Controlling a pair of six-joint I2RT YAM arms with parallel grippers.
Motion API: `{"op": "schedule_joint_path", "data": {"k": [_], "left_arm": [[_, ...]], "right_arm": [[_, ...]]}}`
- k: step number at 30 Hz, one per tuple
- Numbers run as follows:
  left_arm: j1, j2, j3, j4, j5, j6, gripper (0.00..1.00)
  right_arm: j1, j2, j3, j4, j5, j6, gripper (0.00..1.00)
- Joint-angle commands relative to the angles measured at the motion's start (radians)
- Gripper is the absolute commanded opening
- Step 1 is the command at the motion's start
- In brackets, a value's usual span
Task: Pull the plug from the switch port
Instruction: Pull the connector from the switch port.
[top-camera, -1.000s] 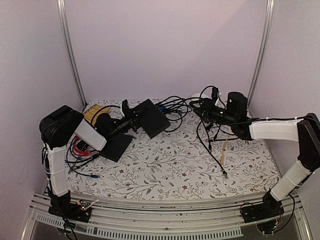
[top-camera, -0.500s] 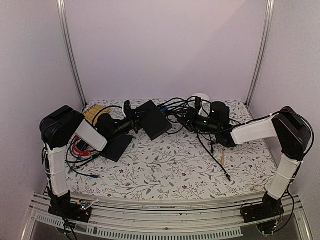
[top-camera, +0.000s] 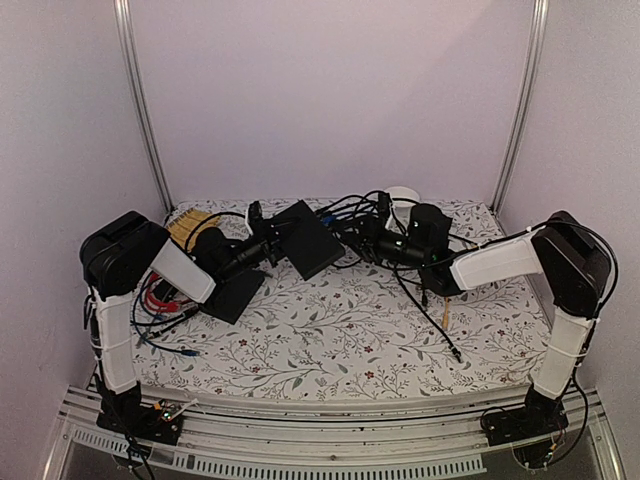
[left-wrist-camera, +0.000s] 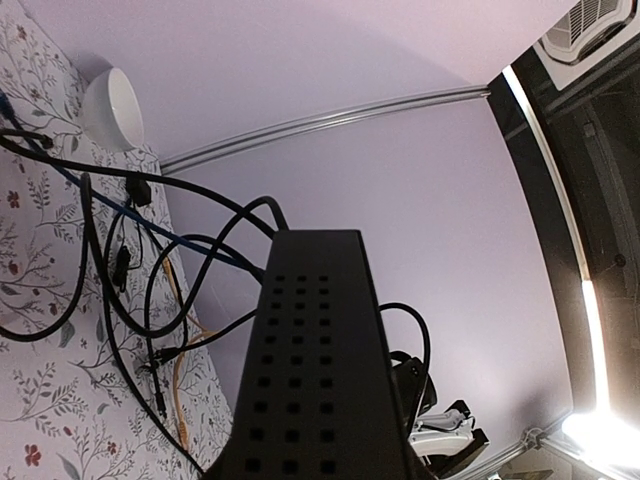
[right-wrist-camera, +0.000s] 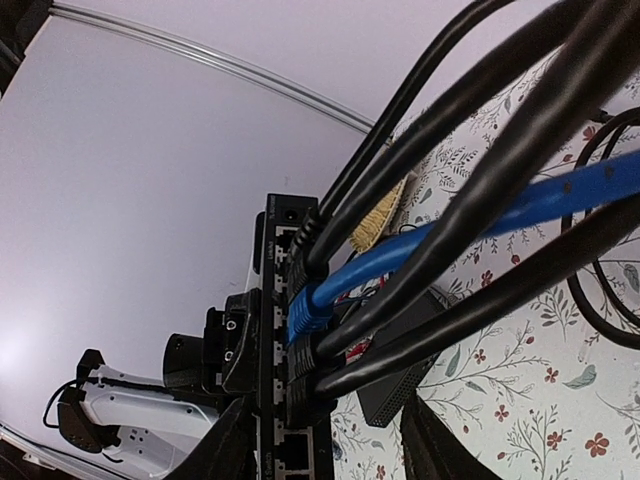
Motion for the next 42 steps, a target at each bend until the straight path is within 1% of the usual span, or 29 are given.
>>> {"op": "schedule_joint_path", "data": {"k": [1, 10, 20, 31, 42], "left_arm": [[-0.016, -0.007, 0.035, 0.254, -0.007, -0.014, 0.00], [-0.020, 0.002, 0.040, 0.249, -0.011, -0.013, 0.00], [-0.023, 0.007, 0.052, 0.243, -0.015, -0.014, 0.00], [-0.025, 0.011, 0.046, 0.247, -0.017, -0.013, 0.00], [-0.027, 0.012, 0.044, 0.259, -0.022, -0.022, 0.00]], "right_arm": [[0.010, 0.021, 0.037, 0.028, -0.009, 0.007, 0.47], [0.017, 0.034, 0.053, 0.029, -0.019, 0.008, 0.46], [0.023, 0.046, 0.060, 0.036, -0.032, 0.009, 0.40], [0.025, 0.045, 0.050, 0.061, -0.024, 0.023, 0.31], [0.024, 0.057, 0.056, 0.093, -0.021, 0.044, 0.31]]}}
